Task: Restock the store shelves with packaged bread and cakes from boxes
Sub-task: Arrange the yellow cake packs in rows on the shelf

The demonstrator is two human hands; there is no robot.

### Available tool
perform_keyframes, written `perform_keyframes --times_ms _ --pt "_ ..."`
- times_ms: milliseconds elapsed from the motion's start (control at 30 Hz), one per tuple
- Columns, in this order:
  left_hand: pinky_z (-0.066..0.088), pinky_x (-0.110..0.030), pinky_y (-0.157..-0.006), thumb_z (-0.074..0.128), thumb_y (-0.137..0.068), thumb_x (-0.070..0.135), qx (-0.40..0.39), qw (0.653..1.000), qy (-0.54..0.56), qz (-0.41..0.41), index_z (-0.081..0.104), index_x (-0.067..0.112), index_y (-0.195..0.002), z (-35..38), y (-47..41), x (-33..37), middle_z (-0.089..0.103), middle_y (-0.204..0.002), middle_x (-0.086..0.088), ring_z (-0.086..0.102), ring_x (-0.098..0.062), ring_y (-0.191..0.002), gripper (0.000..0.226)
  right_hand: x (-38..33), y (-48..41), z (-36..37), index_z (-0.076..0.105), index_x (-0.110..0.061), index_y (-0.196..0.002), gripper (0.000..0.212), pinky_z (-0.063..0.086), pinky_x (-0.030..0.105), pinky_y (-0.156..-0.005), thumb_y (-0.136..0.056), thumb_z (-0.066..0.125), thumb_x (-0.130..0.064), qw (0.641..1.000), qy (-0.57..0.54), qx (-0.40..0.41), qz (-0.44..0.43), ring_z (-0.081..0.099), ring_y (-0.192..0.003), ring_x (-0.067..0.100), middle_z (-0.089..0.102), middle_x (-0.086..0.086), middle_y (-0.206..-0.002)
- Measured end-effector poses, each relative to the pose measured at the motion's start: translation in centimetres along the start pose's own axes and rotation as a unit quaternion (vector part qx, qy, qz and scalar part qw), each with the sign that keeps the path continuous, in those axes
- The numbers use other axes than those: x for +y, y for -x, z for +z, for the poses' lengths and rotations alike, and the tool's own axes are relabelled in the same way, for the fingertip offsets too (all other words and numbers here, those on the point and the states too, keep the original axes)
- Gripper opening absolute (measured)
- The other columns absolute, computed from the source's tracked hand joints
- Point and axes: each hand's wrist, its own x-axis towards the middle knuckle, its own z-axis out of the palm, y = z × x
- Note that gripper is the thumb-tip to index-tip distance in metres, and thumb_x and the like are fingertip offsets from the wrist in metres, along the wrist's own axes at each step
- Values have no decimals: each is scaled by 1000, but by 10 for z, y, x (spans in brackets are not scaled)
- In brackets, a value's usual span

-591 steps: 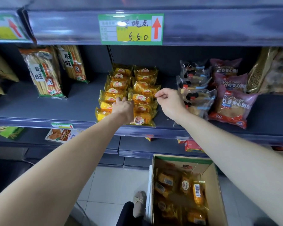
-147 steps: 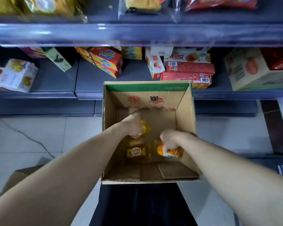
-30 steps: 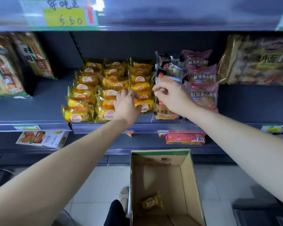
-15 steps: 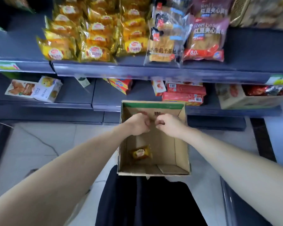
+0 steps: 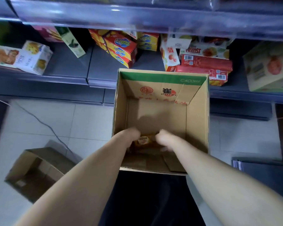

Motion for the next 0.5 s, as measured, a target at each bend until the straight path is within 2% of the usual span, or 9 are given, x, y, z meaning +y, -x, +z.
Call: perform_keyframes --times_ms 33,100,133,167,233,300,400,467,500 --pt "47 -46 -81 31 -99 4 -13 999 28 -11 53 -5 -116 1 4 0 53 -117 -24 53 -36 -102 29 0 0 1 47 -7 -127 38 53 41 -86 -91 56 -16 1000 -23 0 3 52 -115 31 52 15 -126" --pt "48 -44 -79 30 -99 3 -16 997 80 -12 52 -5 -86 -1 11 2 53 -88 -19 57 -31 -82 27 -3 4 -5 48 -10 -129 43 54 41 -83 -88 60 -9 996 -91 -3 -3 51 -115 29 52 11 -128" --pt "48 -43 -82 31 -100 3 -19 996 90 -8 49 -2 -77 -3 18 6 51 -80 -15 55 -28 -75 29 -6 9 -11 49 -13 -129 44 56 39 -81 -87 61 -4 991 -135 -5 -17 52 -113 27 53 9 -127" --pt "48 -44 -86 32 -100 3 -30 995 97 3 48 -1 -76 -8 25 11 51 -80 -14 55 -27 -77 29 -12 19 -21 52 -15 -127 44 56 36 -80 -86 61 -1 985 -170 -7 -40 54 -111 24 56 8 -123" --pt "46 -46 -92 33 -99 3 -59 991 115 30 52 -1 -88 -19 46 21 55 -87 -14 58 -27 -85 22 -29 47 -45 56 -15 -123 42 54 30 -82 -85 63 2 975 -199 -7 -97 58 -108 21 62 7 -118" --pt "46 -46 -96 36 -99 4 -80 990 102 53 53 3 -93 -35 70 33 54 -85 -12 55 -21 -71 18 -48 81 -70 57 -16 -122 44 51 29 -85 -83 65 2 972 -178 0 -151 60 -108 21 65 6 -112" --pt "48 -39 -91 48 -94 4 -47 989 63 122 55 10 -97 -66 117 56 43 -70 -4 41 -13 -56 10 -75 134 -105 54 -20 -123 49 51 36 -89 -79 70 -3 974 -83 48 -206 60 -103 20 62 3 -109" --pt "48 -31 -80 56 -88 1 -5 973 95 211 58 10 -105 -85 150 70 48 -75 -4 43 -12 -62 19 -93 168 -126 49 -19 -125 57 49 39 -92 -76 75 -11 964 23 93 -247 58 -106 21 58 4 -118" --pt "49 -27 -73 60 -85 -2 7 957 127 261 56 11 -112 -95 166 75 52 -85 -4 48 -12 -67 30 -103 184 -134 46 -18 -128 60 47 35 -91 -75 76 -13 954 68 113 -269 55 -107 20 54 4 -123"
